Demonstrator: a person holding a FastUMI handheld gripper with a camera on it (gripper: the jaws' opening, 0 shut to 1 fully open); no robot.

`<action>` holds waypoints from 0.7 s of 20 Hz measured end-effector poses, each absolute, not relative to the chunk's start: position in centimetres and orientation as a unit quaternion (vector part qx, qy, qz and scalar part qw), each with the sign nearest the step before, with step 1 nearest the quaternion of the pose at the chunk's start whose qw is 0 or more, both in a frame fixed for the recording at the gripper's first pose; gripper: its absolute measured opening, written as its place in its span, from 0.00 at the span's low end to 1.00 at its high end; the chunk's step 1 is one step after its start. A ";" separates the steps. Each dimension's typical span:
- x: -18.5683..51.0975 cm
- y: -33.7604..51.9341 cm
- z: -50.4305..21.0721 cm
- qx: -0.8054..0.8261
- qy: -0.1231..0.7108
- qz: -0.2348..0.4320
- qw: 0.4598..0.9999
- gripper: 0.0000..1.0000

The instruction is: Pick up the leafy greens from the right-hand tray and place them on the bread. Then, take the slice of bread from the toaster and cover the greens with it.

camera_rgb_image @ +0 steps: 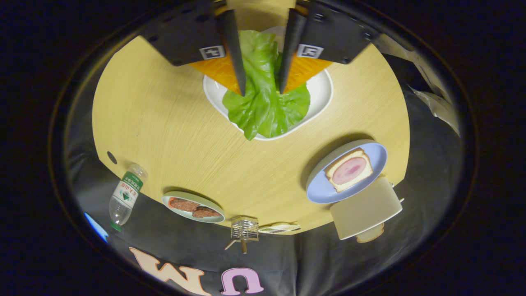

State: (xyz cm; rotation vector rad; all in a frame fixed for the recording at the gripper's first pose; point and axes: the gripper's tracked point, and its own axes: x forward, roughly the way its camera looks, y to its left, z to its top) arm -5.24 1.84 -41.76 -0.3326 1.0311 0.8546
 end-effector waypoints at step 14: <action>-5.7 1.4 -41.2 -0.198 0.473 0.343 0.787 0.07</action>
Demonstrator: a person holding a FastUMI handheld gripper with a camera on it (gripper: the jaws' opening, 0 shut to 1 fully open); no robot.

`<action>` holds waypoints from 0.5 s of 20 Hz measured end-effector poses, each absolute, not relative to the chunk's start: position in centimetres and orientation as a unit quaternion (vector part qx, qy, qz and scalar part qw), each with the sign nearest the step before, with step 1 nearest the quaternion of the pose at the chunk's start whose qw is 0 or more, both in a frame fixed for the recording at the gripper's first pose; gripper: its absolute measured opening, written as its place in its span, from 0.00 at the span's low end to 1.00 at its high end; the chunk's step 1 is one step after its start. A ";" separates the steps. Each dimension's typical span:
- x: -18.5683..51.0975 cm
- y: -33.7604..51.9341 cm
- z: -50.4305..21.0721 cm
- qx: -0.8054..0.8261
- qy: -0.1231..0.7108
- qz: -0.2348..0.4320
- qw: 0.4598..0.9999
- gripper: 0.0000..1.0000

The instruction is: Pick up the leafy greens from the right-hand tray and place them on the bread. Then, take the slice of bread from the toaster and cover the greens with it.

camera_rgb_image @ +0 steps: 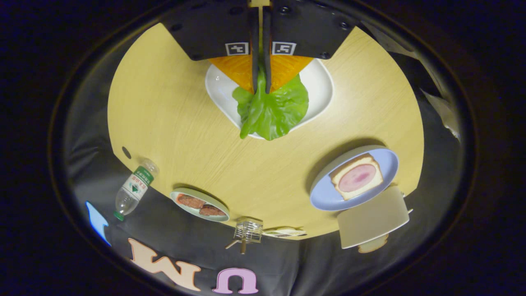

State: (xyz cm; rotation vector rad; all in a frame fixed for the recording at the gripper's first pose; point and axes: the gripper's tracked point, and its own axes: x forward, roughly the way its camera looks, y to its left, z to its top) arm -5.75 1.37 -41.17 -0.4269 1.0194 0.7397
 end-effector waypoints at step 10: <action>-4.2 3.7 -34.5 -0.162 0.428 0.314 0.832 0.07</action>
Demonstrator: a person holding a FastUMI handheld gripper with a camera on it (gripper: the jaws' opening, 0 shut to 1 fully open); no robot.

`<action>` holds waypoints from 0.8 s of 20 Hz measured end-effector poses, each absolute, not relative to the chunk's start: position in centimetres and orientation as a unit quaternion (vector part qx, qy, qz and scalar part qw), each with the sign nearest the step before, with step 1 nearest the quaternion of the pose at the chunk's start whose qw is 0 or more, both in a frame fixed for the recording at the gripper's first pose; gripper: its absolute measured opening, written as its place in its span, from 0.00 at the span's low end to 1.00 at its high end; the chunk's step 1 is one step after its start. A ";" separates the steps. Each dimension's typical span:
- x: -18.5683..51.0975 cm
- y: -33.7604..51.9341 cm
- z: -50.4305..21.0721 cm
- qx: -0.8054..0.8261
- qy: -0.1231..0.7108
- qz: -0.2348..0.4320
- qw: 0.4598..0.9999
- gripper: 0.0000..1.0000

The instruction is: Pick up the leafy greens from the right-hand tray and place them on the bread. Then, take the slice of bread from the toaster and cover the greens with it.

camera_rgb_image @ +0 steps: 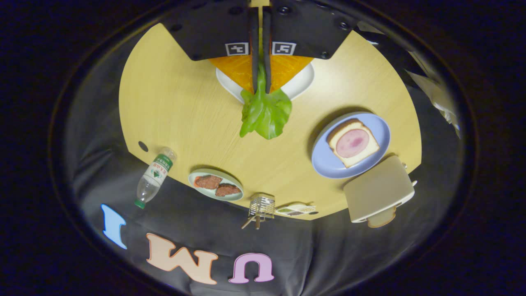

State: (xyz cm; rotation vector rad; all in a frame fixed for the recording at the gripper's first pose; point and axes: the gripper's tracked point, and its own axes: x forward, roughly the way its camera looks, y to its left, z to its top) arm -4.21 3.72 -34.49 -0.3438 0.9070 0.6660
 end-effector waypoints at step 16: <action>-6.2 13.5 -29.9 -0.159 0.388 0.352 0.837 0.07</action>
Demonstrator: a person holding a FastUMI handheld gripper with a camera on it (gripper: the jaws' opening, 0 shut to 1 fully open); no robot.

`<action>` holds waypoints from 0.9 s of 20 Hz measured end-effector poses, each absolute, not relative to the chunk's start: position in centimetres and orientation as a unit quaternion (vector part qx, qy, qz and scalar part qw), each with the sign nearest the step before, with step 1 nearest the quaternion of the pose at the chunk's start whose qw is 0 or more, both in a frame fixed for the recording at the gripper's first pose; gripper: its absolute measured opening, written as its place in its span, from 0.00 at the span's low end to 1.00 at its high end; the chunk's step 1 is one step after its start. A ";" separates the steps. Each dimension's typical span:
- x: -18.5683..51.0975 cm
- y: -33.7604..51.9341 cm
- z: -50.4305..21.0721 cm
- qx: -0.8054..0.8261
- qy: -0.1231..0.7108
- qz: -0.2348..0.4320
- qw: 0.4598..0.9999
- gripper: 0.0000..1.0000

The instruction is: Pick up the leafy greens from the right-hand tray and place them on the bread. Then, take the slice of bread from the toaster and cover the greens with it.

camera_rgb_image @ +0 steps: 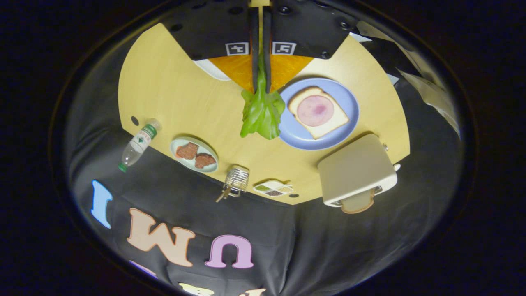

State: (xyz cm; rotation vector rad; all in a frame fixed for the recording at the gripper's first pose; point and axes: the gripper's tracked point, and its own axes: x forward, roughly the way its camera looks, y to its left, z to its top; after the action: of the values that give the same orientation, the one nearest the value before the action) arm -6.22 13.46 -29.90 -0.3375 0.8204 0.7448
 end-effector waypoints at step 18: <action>-9.4 26.9 -32.0 -0.172 0.396 0.450 0.781 0.07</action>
State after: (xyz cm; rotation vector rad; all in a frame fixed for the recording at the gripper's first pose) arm -9.36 26.87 -32.02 -0.3713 0.8564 0.9723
